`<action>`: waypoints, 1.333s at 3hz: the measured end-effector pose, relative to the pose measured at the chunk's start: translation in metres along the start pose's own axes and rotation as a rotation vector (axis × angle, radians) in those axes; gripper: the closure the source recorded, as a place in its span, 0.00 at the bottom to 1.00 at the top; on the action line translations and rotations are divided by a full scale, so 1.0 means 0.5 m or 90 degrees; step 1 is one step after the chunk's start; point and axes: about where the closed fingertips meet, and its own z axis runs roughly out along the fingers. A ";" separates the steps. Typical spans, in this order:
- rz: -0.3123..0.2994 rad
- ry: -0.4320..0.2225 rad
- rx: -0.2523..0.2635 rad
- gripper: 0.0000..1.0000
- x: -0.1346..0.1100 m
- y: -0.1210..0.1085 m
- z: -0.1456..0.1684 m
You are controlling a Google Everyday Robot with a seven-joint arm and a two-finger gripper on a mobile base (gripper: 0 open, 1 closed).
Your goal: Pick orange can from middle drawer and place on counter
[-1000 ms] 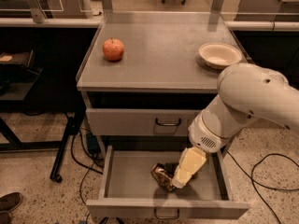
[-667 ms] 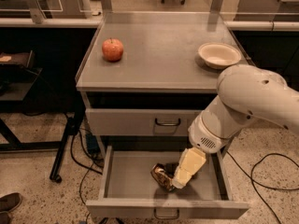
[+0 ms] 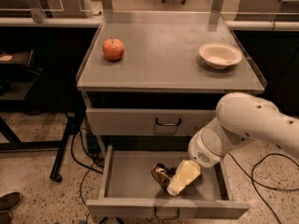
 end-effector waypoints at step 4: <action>0.100 -0.045 0.025 0.00 0.063 -0.079 0.091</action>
Offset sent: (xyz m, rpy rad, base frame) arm 0.0312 -0.0436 -0.0690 0.0126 -0.0071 -0.1809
